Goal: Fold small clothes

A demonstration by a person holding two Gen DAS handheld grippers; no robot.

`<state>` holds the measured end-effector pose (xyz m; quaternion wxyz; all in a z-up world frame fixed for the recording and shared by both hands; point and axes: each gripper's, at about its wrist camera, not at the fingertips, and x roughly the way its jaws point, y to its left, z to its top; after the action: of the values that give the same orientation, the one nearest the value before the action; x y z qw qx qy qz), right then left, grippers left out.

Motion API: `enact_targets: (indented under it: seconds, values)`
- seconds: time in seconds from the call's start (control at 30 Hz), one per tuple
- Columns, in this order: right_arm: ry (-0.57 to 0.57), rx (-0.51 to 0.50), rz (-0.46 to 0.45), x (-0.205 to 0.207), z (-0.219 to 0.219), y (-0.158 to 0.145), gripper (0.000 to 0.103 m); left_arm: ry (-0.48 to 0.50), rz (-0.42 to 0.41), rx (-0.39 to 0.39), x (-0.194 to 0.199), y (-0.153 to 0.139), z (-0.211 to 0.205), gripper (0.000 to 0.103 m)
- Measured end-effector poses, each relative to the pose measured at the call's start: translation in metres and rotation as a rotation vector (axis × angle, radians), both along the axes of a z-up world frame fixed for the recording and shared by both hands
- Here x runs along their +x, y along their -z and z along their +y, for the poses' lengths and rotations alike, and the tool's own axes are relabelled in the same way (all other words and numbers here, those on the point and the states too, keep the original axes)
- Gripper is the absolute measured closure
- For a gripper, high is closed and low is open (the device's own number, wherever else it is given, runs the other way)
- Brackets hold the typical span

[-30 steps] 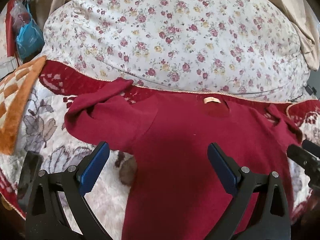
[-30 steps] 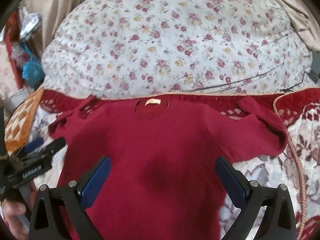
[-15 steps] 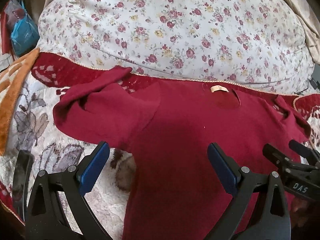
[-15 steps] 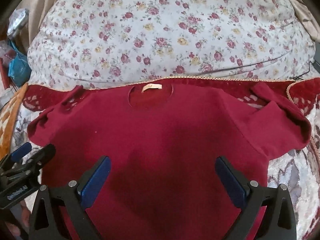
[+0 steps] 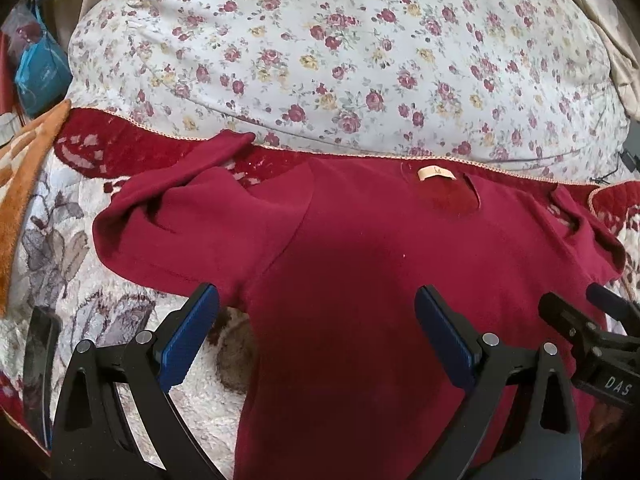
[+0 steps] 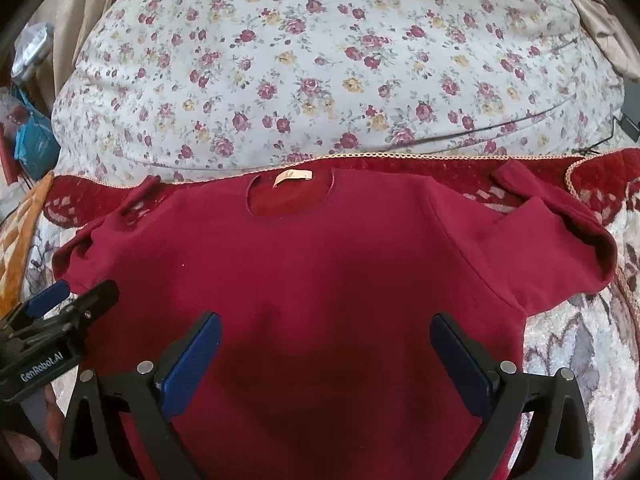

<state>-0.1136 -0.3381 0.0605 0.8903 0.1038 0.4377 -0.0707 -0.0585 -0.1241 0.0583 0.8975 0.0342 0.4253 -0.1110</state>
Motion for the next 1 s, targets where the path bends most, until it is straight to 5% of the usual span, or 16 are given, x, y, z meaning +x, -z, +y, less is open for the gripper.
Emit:
enact_targets:
  seconds: [1.0]
  values:
    - [-0.016, 0.003, 0.030, 0.006, 0.014, -0.006, 0.000, -0.021, 0.009, -0.010, 0.001, 0.005, 0.011, 0.004]
